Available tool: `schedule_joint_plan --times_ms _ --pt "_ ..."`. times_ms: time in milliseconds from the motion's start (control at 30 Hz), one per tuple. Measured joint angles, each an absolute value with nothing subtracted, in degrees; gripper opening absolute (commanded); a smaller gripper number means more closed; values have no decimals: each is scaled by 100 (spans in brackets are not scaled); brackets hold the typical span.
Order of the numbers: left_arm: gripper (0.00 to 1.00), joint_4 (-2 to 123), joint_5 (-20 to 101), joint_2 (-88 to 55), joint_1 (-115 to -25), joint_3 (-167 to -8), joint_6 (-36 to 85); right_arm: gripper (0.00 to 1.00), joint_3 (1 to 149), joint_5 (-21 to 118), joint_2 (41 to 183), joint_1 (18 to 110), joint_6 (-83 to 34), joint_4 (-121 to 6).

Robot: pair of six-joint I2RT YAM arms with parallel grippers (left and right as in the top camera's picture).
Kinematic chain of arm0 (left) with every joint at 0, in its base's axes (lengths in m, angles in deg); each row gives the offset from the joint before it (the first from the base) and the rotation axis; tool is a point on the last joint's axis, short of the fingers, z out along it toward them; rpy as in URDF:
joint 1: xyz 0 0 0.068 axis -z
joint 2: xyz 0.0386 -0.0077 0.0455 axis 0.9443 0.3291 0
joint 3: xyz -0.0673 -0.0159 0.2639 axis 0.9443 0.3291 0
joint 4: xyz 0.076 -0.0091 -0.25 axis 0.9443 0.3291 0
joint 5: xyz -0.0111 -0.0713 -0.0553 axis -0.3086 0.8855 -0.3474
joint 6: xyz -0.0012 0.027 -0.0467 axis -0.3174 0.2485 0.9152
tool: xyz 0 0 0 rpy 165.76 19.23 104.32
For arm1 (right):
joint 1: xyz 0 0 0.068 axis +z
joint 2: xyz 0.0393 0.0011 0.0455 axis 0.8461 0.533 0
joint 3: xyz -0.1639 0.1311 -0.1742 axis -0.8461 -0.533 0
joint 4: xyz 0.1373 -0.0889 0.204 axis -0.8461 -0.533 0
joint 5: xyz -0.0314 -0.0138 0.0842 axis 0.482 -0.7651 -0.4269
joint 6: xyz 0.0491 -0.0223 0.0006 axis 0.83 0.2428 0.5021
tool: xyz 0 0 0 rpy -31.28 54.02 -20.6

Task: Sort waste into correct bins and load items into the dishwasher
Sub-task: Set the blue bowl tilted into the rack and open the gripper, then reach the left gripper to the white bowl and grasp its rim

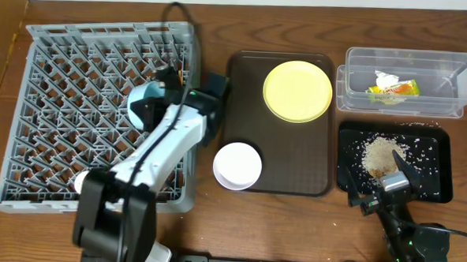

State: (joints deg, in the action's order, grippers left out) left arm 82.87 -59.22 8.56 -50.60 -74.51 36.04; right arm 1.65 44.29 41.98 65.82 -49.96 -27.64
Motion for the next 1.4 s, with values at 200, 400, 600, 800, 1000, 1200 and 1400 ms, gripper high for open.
schedule_joint_plan --times_ms 200,400,600,800,1000,1200,1400 --pt "7 8346 -6296 1149 -5036 -7447 3604 99 165 4429 4198 6582 -4994 -2764" --pt "7 8348 -6434 1149 -5124 -7412 3604 99 165 4429 4198 6582 -4994 -2764" --pt "7 8346 -6379 1149 -5279 -7377 3606 99 165 4429 4198 6582 -4994 -2764" --pt "8 8335 -6126 1142 -5250 -7375 3698 99 165 4429 4198 6582 -4994 -2764" --pt "11 8501 -5544 1140 -5047 -7355 3757 99 165 4429 4198 6582 -4994 -2764" --pt "36 8628 -5105 1068 -4890 -7351 3781 99 165 4431 4198 6582 -4994 -2764" --pt "58 8670 -4139 467 -4875 -7318 3853 99 165 4429 4198 6582 -4996 -2764"
